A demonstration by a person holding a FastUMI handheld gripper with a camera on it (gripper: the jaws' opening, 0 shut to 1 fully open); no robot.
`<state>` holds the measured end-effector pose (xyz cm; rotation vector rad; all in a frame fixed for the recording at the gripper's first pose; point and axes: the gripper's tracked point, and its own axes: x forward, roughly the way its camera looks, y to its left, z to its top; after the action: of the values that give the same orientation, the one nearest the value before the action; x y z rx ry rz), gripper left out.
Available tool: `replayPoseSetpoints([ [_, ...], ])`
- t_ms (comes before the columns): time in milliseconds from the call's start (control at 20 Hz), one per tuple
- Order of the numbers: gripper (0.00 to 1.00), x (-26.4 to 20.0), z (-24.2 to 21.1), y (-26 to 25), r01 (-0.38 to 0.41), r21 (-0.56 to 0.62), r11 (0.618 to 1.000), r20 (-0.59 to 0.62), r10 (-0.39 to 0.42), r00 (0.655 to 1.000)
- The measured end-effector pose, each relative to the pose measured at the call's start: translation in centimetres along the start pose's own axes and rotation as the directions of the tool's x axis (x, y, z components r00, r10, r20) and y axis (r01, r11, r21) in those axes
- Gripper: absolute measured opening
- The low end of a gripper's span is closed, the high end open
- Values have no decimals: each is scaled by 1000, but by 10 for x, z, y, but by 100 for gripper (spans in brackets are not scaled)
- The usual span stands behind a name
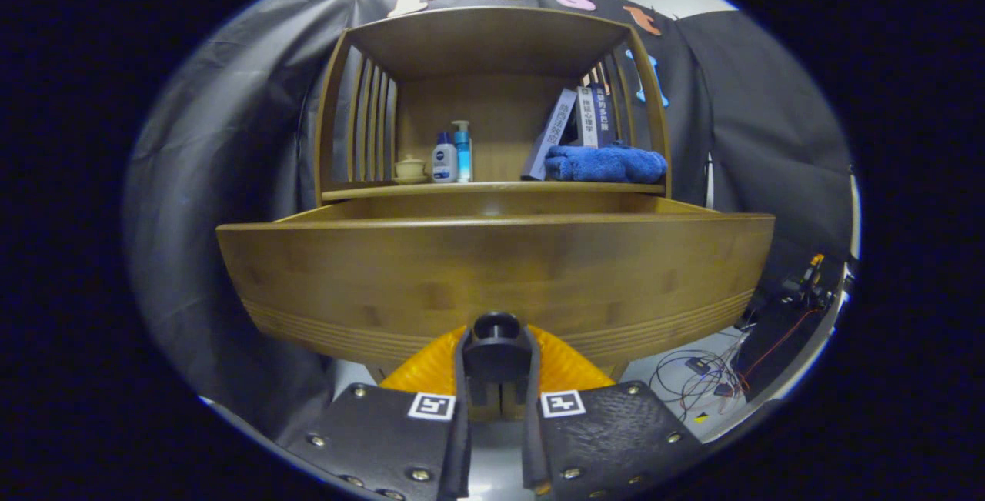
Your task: Pull open the drawer, take out the items inside it, and place them on the countertop above the cabinet.
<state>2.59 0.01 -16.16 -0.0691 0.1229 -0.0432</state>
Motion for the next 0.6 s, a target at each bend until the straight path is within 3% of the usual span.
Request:
replayPoseSetpoints([
  [250, 26, -7, -2, -2, -2, -26, 1000, 21, 3, 1000],
  [600, 98, -36, 41, 13, -33, -79, 996, 85, 40, 996],
])
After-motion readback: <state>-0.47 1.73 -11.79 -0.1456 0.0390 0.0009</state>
